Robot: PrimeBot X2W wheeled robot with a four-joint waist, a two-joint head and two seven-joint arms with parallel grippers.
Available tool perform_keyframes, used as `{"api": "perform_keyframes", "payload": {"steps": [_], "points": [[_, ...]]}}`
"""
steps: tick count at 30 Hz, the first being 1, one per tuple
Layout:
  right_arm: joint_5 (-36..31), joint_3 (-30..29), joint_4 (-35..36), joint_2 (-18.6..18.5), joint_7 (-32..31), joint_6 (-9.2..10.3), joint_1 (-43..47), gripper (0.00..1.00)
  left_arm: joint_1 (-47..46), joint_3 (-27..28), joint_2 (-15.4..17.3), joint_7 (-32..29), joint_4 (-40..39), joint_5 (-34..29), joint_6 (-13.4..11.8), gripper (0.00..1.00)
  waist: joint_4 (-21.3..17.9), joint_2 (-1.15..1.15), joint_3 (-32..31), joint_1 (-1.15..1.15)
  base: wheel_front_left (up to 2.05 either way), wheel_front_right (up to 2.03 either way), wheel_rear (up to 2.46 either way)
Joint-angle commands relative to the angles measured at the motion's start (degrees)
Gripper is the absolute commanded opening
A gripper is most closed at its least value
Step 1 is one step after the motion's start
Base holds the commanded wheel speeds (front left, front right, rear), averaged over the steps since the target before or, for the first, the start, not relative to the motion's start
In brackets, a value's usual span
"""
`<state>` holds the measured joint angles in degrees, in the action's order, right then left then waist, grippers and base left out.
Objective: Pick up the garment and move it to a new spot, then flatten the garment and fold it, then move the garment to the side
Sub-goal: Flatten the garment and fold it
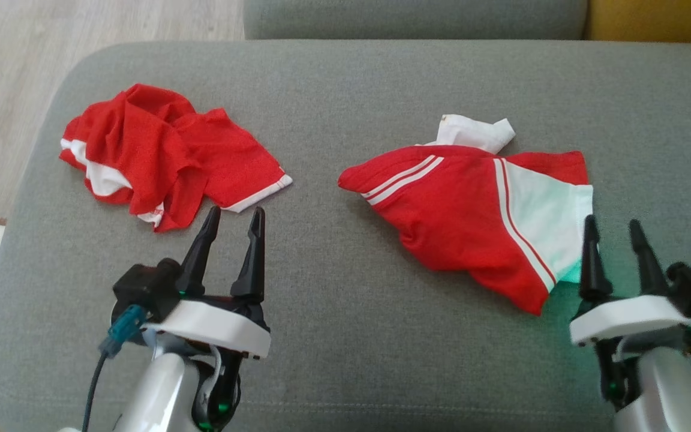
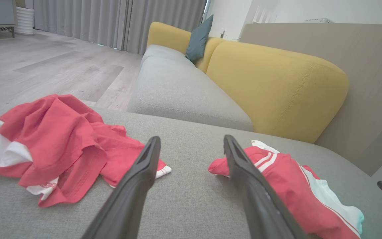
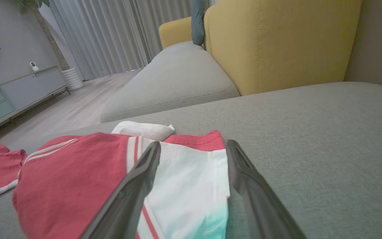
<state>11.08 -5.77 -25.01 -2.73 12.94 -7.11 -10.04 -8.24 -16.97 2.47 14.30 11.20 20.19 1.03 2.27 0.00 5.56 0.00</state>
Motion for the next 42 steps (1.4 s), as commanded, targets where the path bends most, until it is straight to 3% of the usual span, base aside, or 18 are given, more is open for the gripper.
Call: {"api": "perform_keyframes", "payload": {"steps": [1, 14, 25, 37, 38, 40, 41, 42], "points": [[-0.14, 0.71, 1.88, -0.15, -0.24, -0.37, -2.53, 1.00, -1.40, 1.56, 0.41, 0.70, -2.00, -0.63, 0.29, 1.00, 0.13, 0.00, 0.43, 0.00, 0.00, 0.00, 0.00], [-5.19, -11.11, -11.67, -0.15, -5.98, -0.37, -15.73, 1.00, -4.13, 1.18, 0.41, 0.70, -1.23, -1.50, 1.69, 1.00, 3.40, 0.00, 7.01, 0.00, 0.00, 0.00, 0.00], [-10.61, -15.30, -23.45, -0.15, -3.49, -0.37, -23.95, 1.00, -5.43, 1.26, 0.41, 0.70, -0.75, -1.60, 2.40, 1.00, 4.94, 0.00, 9.58, 0.00, 0.00, 0.00, 0.00], [-14.33, -18.79, -31.18, -0.15, 0.19, -0.37, -27.84, 1.00, -5.63, 0.93, 0.41, 0.70, -0.58, -1.52, 2.18, 1.00, 4.80, 0.00, 9.72, 0.00, 0.00, 0.00, 0.00], [-14.53, -18.86, -31.69, -0.15, 0.40, -0.37, -28.10, 0.66, -5.64, 0.90, 0.41, 0.70, -0.56, -1.52, 2.17, 1.00, 4.77, 0.00, 9.71, 0.00, 0.00, 0.00, 0.00], [-15.12, -18.96, -32.44, -0.15, 0.81, -0.37, -28.55, 0.16, -5.67, 0.85, 0.41, 0.70, -0.47, -1.50, 2.15, 1.00, 4.69, 0.00, 9.70, 0.00, 0.00, 0.00, 0.00], [-15.40, -19.01, -32.70, -0.15, 1.01, -0.37, -28.76, 0.00, -5.71, 0.85, 0.41, 0.70, -0.40, -1.48, 2.13, 1.00, 4.66, 0.00, 9.71, 0.00, 0.00, 0.00, 0.00], [-15.40, -19.01, -32.70, -0.15, 1.01, -0.37, -28.76, 0.00, -5.71, 0.85, 0.41, 0.70, -0.40, -1.48, 2.13, 1.00, 4.66, 0.00, 9.71, 0.00, 0.00, 0.00, 0.00]]}}
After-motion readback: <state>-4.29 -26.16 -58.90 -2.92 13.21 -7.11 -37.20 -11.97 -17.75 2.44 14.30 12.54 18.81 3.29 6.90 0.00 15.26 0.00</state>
